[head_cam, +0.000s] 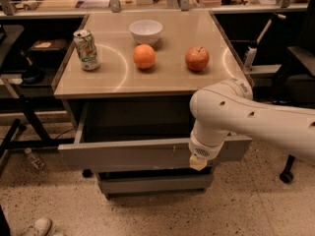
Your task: Close top drawer
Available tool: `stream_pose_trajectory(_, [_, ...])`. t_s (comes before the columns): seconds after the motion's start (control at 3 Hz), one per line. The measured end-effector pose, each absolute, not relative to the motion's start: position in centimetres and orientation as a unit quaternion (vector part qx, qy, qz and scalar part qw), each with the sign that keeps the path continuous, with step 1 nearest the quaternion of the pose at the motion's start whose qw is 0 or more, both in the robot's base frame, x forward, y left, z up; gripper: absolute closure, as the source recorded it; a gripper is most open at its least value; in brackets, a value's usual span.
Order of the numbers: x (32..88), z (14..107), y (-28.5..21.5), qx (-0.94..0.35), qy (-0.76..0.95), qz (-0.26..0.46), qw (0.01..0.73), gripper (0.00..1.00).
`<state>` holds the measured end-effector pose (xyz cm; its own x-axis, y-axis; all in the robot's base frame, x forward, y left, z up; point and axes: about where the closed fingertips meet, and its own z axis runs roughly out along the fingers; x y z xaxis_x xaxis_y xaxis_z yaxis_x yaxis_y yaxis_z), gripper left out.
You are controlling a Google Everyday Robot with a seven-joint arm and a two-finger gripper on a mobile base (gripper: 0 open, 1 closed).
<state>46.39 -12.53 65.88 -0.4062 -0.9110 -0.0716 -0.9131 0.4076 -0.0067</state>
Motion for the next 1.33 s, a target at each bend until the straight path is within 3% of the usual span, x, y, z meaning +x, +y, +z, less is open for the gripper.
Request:
stream_pose_trajectory(1.0, [46.39, 65.88, -12.54, -0.544, 0.838, 0.017, 0.032, 0.11])
stream_pose_trajectory(1.33, [46.39, 65.89, -12.54, -0.544, 0.838, 0.017, 0.032, 0.00])
